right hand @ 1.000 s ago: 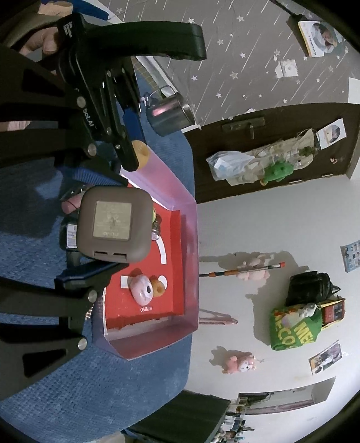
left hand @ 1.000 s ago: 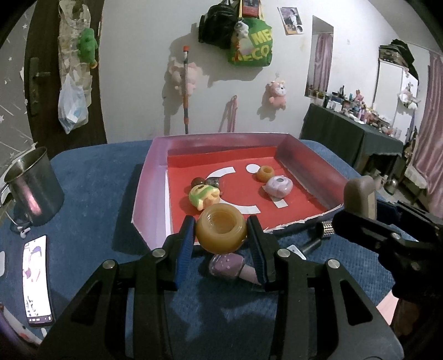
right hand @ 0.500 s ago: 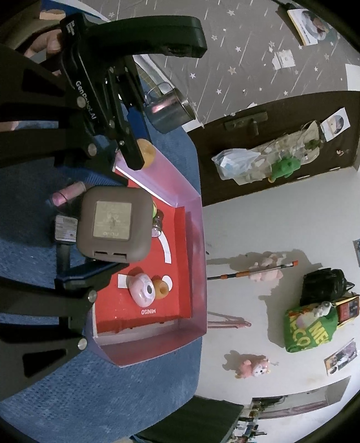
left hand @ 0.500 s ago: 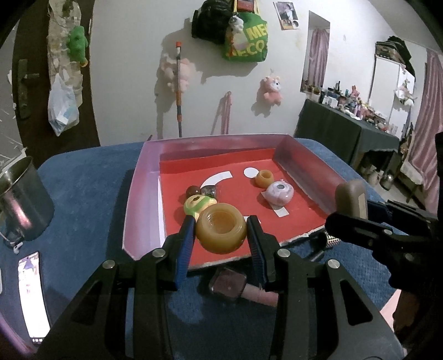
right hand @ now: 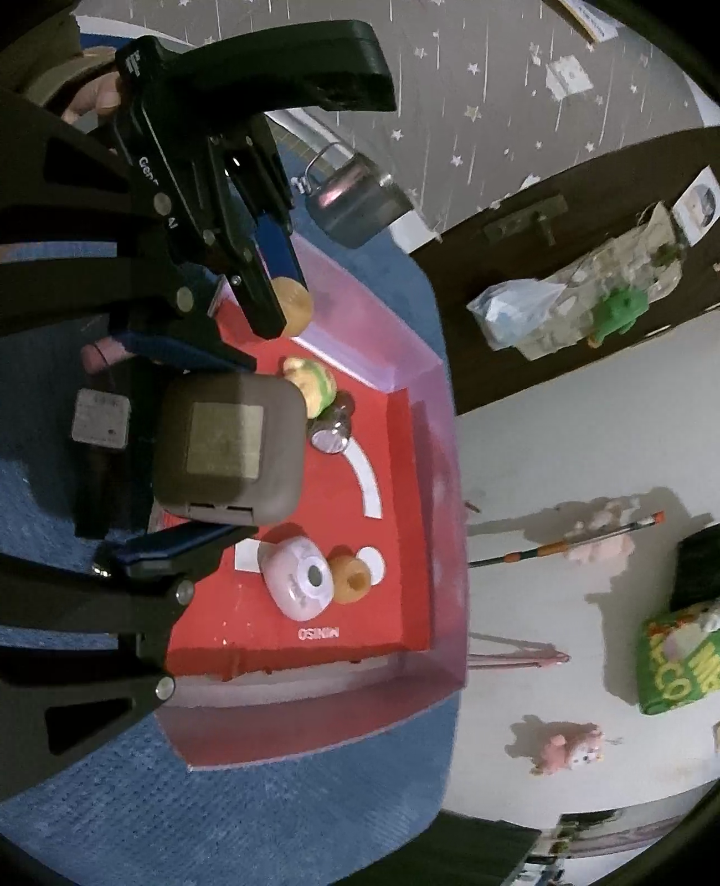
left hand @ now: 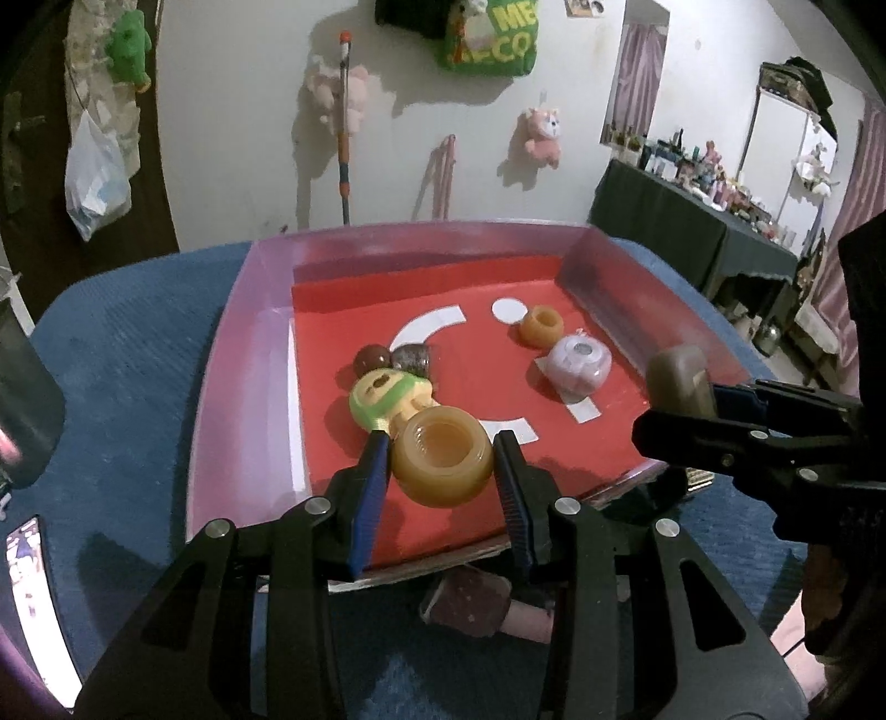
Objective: Organize rigid objects
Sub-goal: 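Carry the amber ring and grey device into the pink box and lower them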
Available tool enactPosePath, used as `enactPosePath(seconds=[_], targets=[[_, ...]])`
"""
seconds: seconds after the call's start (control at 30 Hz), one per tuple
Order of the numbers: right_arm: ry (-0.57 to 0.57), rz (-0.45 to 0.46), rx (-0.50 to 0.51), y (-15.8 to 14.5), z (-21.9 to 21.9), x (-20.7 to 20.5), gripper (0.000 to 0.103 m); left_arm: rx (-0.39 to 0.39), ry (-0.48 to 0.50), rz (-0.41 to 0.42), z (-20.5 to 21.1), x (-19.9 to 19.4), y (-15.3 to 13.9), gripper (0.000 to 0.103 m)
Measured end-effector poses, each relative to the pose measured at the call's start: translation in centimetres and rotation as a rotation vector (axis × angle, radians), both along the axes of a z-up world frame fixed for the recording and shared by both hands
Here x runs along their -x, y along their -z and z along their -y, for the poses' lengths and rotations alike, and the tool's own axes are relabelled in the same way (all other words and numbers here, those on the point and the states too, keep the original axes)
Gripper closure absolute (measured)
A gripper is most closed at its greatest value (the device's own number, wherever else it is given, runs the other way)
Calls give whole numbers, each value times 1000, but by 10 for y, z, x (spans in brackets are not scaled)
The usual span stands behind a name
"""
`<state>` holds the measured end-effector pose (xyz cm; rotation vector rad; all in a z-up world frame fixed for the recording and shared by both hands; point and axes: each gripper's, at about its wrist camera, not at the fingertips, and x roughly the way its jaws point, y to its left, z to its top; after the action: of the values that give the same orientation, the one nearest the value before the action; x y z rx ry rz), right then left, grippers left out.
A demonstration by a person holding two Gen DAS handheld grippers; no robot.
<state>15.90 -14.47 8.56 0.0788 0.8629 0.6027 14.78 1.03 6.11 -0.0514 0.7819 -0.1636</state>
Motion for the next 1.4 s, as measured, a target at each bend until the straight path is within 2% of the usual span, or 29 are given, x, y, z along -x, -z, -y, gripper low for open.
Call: enactPosePath(seconds=[0.33,0.5,0.73,1.4], targets=[[-1,-131,19,32,-1,-28,50,-7,8,-77,1,-21,20,67],[-3,-155,64,43,-3,-36,50,-13,14,-103,3,-30,27,67],[4,-163,128,51,-8,-48,50,-10,4,-129,4,-40,37,67],[93,-95,145,51,-5,-74,50,-11,-35,-119,1,-68,36,67]])
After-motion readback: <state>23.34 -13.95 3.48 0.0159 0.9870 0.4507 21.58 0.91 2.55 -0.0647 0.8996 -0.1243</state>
